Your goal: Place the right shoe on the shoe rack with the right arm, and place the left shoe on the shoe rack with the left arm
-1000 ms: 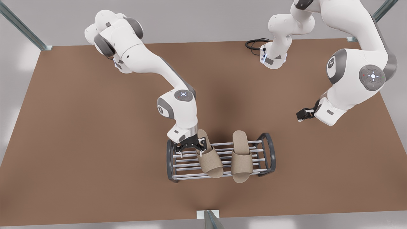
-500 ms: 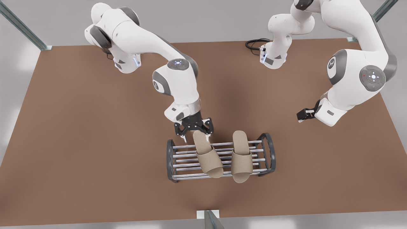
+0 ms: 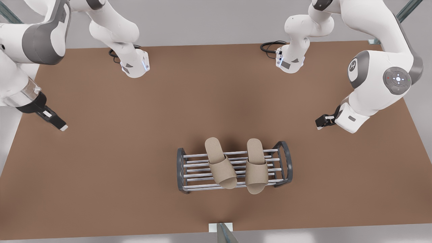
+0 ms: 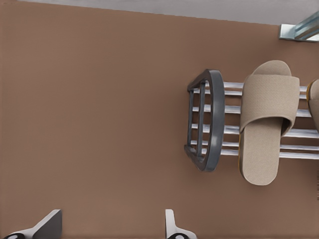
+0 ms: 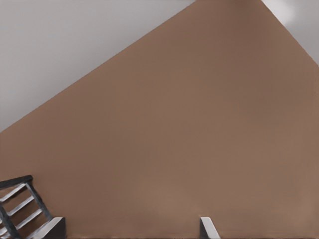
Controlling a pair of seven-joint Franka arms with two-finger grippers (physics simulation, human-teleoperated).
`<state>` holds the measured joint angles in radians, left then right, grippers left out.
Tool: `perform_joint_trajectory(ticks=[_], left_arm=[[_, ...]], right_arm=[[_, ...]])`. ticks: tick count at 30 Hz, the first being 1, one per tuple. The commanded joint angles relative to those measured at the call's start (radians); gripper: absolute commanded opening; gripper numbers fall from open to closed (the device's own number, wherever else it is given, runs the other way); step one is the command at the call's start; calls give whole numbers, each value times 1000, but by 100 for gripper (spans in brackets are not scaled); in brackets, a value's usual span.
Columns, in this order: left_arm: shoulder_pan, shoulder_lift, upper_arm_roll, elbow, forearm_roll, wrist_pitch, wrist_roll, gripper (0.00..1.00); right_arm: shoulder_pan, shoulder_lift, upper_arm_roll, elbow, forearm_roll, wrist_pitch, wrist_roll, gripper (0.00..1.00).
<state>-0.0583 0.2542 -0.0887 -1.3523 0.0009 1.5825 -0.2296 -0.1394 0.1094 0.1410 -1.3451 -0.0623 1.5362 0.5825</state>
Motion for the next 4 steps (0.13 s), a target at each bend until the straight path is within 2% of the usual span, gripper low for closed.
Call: perform_joint_trajectory(ticks=[1, 4], left_arm=[[0, -1, 0, 1, 1, -1, 0, 100], [-2, 5, -2, 1, -2, -1, -2, 100]], right_arm=[[0, -43, 3, -80, 59, 13, -547, 100], [17, -42, 9, -71, 79, 7, -544, 100]])
